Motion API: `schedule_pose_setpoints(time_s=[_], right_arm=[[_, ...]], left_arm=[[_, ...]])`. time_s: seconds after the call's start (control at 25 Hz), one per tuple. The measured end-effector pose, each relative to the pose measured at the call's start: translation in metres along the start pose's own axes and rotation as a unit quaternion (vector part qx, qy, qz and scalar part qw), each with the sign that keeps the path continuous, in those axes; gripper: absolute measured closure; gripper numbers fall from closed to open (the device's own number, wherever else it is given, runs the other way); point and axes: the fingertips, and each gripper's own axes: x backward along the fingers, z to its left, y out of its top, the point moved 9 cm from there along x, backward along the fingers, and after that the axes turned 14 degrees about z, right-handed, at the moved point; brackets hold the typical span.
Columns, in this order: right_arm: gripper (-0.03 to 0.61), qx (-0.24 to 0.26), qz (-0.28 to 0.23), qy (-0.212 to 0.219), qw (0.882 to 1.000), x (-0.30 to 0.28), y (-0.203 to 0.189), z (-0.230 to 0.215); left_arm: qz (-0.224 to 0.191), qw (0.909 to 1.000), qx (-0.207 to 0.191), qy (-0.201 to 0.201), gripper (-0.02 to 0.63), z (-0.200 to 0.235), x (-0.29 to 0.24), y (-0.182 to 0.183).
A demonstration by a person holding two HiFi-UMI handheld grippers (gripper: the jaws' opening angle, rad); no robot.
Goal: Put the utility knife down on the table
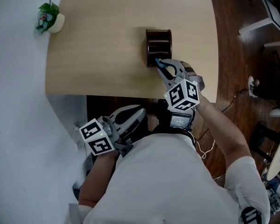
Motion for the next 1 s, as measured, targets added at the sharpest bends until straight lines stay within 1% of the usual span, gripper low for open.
schedule_pose_setpoints(time_s=[0.24, 0.4, 0.52, 0.68, 1.0], right_arm=[[0.508, 0.086, 0.015, -0.015, 0.996, -0.025, -0.002, 0.013], [0.508, 0.114, 0.023, -0.033, 0.993, -0.032, -0.005, 0.02], [0.508, 0.116, 0.035, -0.037, 0.992, -0.038, -0.007, 0.021], [0.508, 0.113, 0.039, -0.025, 0.992, -0.041, -0.007, 0.023], [0.5, 0.084, 0.037, -0.017, 0.996, -0.04, -0.007, 0.023]], left_arm=[[-0.004, 0.9999, 0.008, 0.006, 0.611, 0.003, -0.004, -0.001], [-0.002, 0.9999, 0.014, 0.009, 0.611, 0.003, -0.006, -0.003], [0.001, 0.9999, 0.014, 0.006, 0.611, 0.003, -0.009, -0.002], [0.005, 0.9999, 0.011, 0.002, 0.611, 0.002, -0.012, -0.003], [0.01, 0.9999, 0.006, -0.003, 0.611, -0.002, -0.013, -0.004]])
